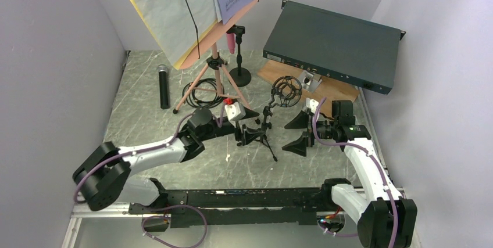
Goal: Pack up the instrument practice props
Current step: Adjust the microphone stand at the center of the board.
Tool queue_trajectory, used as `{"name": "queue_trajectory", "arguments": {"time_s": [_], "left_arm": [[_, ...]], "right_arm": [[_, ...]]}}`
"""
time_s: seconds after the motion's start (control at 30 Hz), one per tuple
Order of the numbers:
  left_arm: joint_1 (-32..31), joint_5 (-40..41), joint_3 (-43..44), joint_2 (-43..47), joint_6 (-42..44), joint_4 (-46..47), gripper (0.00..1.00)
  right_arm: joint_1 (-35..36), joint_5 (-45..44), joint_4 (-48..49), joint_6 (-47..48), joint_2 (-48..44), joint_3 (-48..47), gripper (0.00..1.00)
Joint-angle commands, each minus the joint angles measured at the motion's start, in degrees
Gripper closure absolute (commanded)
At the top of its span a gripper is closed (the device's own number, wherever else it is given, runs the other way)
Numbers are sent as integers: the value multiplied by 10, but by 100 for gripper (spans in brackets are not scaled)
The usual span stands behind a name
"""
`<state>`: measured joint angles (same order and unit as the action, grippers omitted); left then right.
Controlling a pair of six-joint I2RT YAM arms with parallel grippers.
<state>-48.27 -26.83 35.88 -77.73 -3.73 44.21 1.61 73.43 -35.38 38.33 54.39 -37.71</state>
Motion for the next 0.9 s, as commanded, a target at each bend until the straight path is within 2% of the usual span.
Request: {"name": "queue_trajectory", "arguments": {"time_s": [0.0, 0.1, 0.23, 0.43, 0.53, 0.7, 0.87], "left_arm": [[-3, 60, -36, 74, -43, -14, 19], [-3, 92, -49, 106, -82, -44, 4], [-3, 99, -53, 117, -107, -79, 1], [-2, 99, -38, 75, -125, -80, 0], [-2, 101, -32, 46, -129, -24, 1], [-3, 112, -9, 0, -135, 43, 11], [-21, 159, 16, -33, -133, 60, 14]], "right_arm": [[2, 6, 48, -33, 1, 7, 3], [3, 7, 82, -73, 3, 15, 3], [6, 4, 143, -144, 9, 29, 4], [11, -9, 229, -234, 23, 48, 7], [12, -17, 269, -273, 27, 59, 8], [12, -28, 303, -311, 33, 66, 10], [12, -41, 342, -357, 39, 74, 11]]}}
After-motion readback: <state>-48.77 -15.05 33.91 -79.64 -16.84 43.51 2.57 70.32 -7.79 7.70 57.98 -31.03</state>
